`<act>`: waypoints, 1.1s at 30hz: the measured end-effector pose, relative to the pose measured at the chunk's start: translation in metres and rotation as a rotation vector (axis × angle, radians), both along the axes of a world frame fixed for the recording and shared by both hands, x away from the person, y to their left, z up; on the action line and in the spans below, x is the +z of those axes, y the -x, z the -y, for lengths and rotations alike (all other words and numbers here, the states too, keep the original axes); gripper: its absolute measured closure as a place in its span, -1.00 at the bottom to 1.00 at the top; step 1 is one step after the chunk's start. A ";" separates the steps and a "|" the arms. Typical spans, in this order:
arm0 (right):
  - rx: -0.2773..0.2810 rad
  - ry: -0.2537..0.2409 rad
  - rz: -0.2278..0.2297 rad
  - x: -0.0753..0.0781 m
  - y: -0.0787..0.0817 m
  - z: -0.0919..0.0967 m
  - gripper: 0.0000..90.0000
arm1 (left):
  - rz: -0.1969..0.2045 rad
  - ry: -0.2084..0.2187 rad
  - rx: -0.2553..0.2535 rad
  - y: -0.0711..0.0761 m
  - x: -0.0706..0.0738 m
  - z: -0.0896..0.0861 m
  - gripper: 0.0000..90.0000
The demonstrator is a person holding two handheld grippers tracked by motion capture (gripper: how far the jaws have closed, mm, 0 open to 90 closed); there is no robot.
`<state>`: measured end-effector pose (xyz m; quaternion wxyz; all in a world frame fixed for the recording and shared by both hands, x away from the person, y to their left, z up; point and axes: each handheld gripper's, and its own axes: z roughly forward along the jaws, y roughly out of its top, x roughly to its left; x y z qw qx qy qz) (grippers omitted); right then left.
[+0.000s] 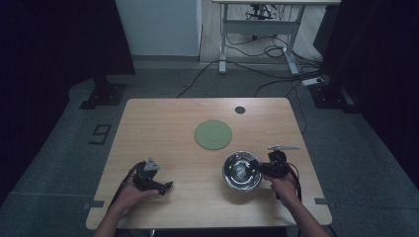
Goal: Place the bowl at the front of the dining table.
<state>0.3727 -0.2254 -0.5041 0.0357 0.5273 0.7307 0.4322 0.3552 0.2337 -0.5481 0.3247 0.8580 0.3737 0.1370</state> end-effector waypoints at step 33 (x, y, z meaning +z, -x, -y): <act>0.000 -0.032 0.001 0.011 -0.016 -0.011 0.92 | 0.001 0.001 0.001 0.000 0.000 0.000 -1.00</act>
